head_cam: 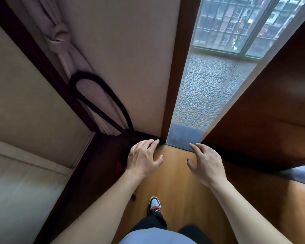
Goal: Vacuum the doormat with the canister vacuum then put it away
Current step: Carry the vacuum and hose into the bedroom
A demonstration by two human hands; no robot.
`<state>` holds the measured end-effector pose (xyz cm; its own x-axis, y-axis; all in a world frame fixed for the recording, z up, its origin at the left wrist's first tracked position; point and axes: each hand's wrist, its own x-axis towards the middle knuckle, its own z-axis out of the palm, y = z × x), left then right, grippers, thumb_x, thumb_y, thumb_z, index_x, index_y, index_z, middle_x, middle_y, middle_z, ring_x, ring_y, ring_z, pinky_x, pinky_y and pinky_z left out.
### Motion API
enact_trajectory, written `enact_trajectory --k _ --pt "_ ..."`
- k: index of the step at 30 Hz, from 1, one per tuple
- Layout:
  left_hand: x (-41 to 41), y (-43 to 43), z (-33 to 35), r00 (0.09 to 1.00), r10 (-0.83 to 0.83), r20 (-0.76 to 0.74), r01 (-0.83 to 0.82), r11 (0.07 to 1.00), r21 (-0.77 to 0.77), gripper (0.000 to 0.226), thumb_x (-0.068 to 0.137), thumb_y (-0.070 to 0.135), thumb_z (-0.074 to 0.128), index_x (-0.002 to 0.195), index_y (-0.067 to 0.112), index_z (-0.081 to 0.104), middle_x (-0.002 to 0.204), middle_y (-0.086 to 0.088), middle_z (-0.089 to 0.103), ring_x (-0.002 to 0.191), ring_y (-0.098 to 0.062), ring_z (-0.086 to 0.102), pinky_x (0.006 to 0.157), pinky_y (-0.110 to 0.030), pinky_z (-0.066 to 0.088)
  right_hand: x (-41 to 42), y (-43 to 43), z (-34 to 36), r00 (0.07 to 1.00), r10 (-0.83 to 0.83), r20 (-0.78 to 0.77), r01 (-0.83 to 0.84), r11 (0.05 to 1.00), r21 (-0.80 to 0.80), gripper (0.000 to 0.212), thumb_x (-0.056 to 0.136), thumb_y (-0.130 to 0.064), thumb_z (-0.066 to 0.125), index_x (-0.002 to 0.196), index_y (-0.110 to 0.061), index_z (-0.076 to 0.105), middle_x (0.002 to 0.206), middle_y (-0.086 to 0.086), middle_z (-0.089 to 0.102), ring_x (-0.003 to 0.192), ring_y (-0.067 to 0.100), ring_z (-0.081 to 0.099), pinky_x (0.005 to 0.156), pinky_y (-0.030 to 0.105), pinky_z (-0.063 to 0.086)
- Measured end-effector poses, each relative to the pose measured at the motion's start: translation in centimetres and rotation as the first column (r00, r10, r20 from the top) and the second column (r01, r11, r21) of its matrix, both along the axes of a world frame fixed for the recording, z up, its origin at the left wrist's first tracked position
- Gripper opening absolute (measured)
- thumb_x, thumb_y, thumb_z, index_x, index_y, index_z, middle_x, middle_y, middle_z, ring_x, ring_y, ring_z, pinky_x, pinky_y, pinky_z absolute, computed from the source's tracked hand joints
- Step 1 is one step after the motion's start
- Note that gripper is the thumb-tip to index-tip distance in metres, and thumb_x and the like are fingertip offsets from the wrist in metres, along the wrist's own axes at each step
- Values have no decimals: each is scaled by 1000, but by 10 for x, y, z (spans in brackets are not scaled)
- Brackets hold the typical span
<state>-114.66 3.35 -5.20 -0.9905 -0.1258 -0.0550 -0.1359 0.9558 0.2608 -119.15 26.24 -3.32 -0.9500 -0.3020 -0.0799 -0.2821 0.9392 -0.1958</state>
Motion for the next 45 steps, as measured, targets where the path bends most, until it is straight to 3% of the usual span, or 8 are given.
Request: enact_trajectory --k 6,11,17,22,28,36,45 --pt "-37 -16 -2 996 93 12 -93 996 -8 64 89 57 43 147 30 40 146 5 48 135 -15 41 111 -37 36 -57 -31 -5 990 134 45 -134 991 10 63 92 -51 59 149 -28 45 147 3 52 137 27 48 114 45 39" --pt "-40 -22 -10 963 268 28 -268 963 -3 65 89 58 43 147 29 40 147 4 48 136 -15 41 111 -36 36 -98 -53 -17 933 345 98 -347 938 8 64 94 -52 54 152 -32 38 151 0 47 140 24 43 115 43 35" --pt "-23 -6 -13 819 572 45 -574 818 39 69 85 61 37 146 29 42 145 4 50 134 -16 45 109 -36 40 -144 -69 -28 780 612 130 -616 788 -12 65 92 -52 56 151 -31 41 148 2 51 136 25 49 111 43 40" --pt "-14 12 -21 693 719 53 -721 687 90 74 82 62 32 144 25 47 143 -1 53 132 -20 47 110 -39 39 -168 -81 -41 671 728 140 -731 681 -35 65 91 -53 55 150 -28 45 146 2 54 134 26 50 109 44 42" --pt "1 29 -30 604 797 5 -794 600 99 67 81 53 43 134 15 58 129 -8 63 118 -28 57 104 -41 45 -170 -91 -55 583 800 141 -798 597 -90 63 86 -51 54 142 -23 55 137 4 60 127 28 56 104 43 47" --pt "11 32 -67 545 835 81 -837 534 122 71 83 60 35 143 24 47 142 -3 53 129 -22 49 106 -37 44 -165 -114 -93 530 834 155 -834 546 -83 63 87 -52 50 142 -22 55 136 6 60 126 29 57 103 43 48" --pt "4 -7 -216 574 813 99 -818 564 111 69 85 64 36 146 32 40 147 4 48 134 -15 45 109 -34 40 -181 -149 -221 522 846 110 -848 529 -47 61 88 -46 60 141 -17 55 135 10 62 124 33 59 101 47 48"
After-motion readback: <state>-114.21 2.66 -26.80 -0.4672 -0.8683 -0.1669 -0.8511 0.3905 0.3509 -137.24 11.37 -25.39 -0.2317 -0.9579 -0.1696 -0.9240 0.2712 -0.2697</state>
